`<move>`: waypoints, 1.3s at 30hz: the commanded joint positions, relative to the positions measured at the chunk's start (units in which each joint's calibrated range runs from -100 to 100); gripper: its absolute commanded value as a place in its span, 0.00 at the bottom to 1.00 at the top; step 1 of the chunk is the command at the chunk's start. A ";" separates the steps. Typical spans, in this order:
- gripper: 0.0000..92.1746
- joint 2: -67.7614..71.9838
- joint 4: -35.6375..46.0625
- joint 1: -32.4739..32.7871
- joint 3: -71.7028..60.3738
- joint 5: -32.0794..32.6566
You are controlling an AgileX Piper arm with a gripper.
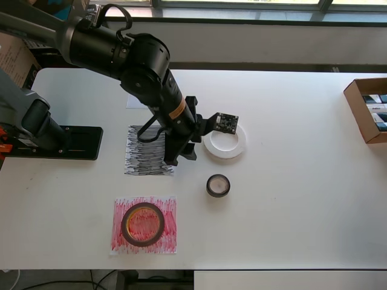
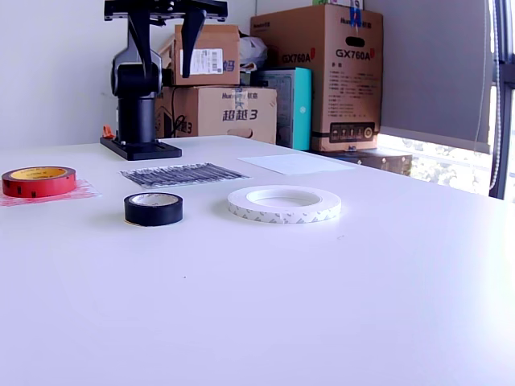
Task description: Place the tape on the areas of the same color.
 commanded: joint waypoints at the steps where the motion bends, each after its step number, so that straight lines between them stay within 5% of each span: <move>1: 0.56 6.27 4.60 1.81 -7.85 7.10; 11: 0.56 16.75 8.84 3.62 -21.48 12.09; 39: 0.57 29.10 6.38 4.73 -24.21 4.64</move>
